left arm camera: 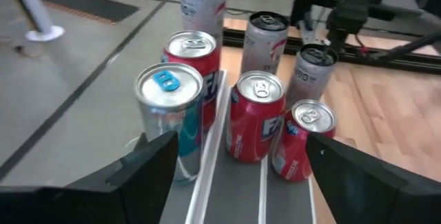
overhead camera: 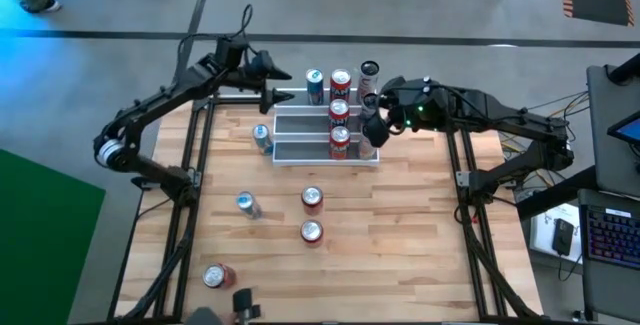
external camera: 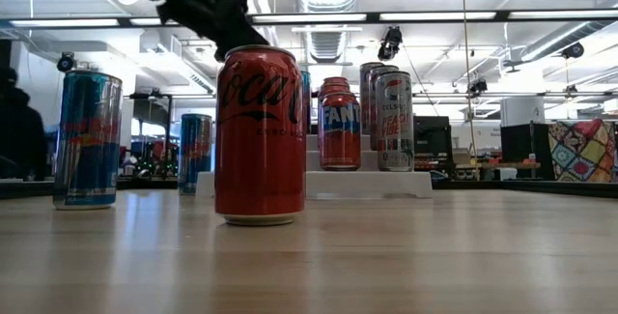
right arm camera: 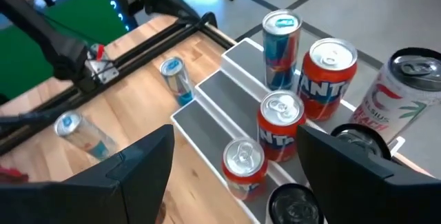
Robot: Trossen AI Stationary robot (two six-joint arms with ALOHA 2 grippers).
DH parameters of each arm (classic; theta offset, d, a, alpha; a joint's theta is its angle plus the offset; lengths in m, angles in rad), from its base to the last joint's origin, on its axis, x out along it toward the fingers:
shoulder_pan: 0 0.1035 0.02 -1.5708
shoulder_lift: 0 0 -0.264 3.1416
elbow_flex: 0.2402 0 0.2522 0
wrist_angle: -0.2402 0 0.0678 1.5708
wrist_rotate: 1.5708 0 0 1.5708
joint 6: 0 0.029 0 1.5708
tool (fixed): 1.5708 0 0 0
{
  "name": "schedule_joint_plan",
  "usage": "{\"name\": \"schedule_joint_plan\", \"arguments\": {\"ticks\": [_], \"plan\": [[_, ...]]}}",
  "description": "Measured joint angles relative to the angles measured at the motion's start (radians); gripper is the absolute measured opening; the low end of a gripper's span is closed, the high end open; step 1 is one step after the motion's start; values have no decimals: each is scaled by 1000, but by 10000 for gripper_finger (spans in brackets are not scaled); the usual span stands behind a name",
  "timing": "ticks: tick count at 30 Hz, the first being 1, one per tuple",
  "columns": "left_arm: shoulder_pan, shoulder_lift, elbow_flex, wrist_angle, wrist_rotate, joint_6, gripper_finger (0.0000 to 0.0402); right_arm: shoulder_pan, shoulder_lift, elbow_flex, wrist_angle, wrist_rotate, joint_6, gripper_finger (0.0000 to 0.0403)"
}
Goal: Place canned beverage on shelf
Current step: Put the top blue soda can on the middle tier of the shelf aligned with the other blue soda can
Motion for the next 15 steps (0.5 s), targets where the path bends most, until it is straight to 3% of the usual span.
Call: {"name": "schedule_joint_plan", "arguments": {"ticks": [8,11,15], "plan": [[-18,-185,-214,95,-83,-189,300,31,-1,-16,-32,-45,-30,290],[-70,-263,-323,168,-133,-272,300,35,-1,-40,-25,-79,-34,290],[-181,-359,-456,275,-271,-357,300,35,-1,-83,-18,-124,-37,290]]}}
